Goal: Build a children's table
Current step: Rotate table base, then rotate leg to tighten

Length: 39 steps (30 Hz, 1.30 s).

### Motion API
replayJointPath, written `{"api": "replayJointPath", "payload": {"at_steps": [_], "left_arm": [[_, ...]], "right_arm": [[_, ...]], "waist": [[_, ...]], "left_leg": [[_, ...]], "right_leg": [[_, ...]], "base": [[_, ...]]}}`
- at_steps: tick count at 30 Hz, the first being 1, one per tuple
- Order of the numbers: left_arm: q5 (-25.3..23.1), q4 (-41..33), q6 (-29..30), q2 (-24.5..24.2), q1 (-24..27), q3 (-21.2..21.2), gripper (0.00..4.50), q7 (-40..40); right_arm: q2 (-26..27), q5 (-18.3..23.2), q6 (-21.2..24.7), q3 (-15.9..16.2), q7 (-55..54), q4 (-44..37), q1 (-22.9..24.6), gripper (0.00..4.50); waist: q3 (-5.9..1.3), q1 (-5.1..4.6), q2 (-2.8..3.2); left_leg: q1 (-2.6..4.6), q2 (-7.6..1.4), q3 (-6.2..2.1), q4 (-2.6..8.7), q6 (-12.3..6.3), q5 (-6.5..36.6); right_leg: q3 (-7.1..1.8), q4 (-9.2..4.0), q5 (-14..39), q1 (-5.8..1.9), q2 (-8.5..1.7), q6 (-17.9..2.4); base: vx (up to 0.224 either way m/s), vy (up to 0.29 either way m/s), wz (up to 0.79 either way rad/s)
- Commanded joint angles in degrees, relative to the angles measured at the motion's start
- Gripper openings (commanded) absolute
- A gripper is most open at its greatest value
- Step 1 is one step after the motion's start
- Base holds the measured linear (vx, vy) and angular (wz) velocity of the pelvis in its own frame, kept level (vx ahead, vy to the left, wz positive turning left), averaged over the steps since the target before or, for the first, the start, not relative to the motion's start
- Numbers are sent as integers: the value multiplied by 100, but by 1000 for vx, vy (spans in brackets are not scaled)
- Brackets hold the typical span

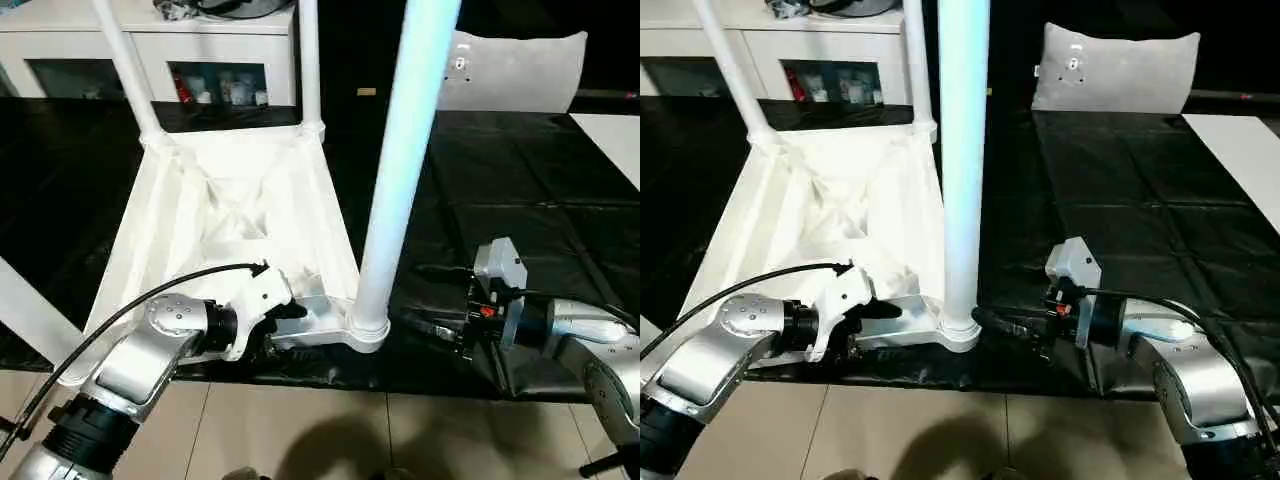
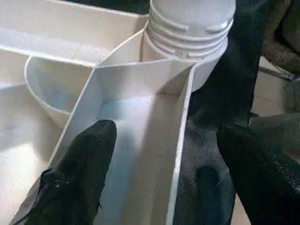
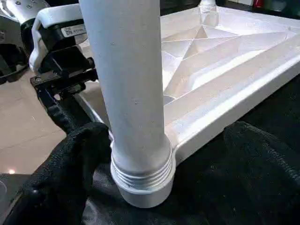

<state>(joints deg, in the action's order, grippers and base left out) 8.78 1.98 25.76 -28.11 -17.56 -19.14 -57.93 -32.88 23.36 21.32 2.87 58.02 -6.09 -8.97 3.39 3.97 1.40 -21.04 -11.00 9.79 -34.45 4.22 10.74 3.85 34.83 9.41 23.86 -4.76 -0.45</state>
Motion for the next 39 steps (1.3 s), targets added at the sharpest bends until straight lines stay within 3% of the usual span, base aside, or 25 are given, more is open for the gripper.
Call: {"api": "replayJointPath", "payload": {"at_steps": [1, 11, 12, 15, 21, 29, 34, 39], "left_arm": [[23, 14, -130, 29, -9, 67, 383, -18], [73, 50, -440, 36, -1, 89, 383, -106], [-67, 158, -924, 3, -27, 44, 383, -131], [-220, 328, -1510, -72, -53, -33, 383, -266], [-303, 449, -1646, -194, -88, -112, 328, -406], [-420, 652, -1876, -198, -80, -121, 249, -441], [-375, 713, -1661, -163, -111, -78, 210, -382], [-420, 766, -1272, -184, -179, -104, 171, -416]], "right_arm": [[-3, -13, 64, 28, 16, -25, -119, 450], [2, 35, 167, 71, -49, -86, -112, 450], [5, 45, 185, 73, -42, -116, -96, 450], [1, 58, 221, 70, -24, -147, -89, 450], [-23, 76, 267, 83, 9, -176, -69, 450], [-27, 49, 304, 96, 1, -178, -77, 450], [-62, 59, 326, 127, 11, -184, -69, 450], [-63, 53, 340, 136, 13, -146, -122, 450]], "waist": [[-362, 45, -48], [-354, 116, -43], [-354, 129, -45], [-360, 133, -53], [-368, 131, -35], [-366, 130, -30], [-377, 135, -31], [-357, 130, -29]], "left_leg": [[-1, -131, -52, 434, -270, 1475], [18, -135, -48, 437, -235, 1511], [15, -129, -54, 438, -240, 1521], [11, -132, -57, 443, -230, 1521], [21, -156, -56, 450, -196, 1500], [24, -153, -57, 452, -161, 1543], [15, -150, -49, 440, -174, 1452], [35, -147, -51, 446, -157, 1557]], "right_leg": [[-203, -564, 2659, -279, -270, -625], [-207, -583, 2779, -267, -277, -562], [-201, -595, 2818, -268, -275, -526], [-201, -593, 2793, -274, -274, -479], [-215, -546, 2557, -274, -283, -590], [-217, -550, 2608, -281, -290, -588], [-223, -525, 2407, -293, -289, -683], [-215, -543, 2607, -284, -288, -668]], "base": [[0, 0, 0], [0, 0, 0], [0, 0, 0], [0, 0, 0], [0, 0, 0], [0, 0, 0], [0, 0, 0], [0, 0, 0]]}}
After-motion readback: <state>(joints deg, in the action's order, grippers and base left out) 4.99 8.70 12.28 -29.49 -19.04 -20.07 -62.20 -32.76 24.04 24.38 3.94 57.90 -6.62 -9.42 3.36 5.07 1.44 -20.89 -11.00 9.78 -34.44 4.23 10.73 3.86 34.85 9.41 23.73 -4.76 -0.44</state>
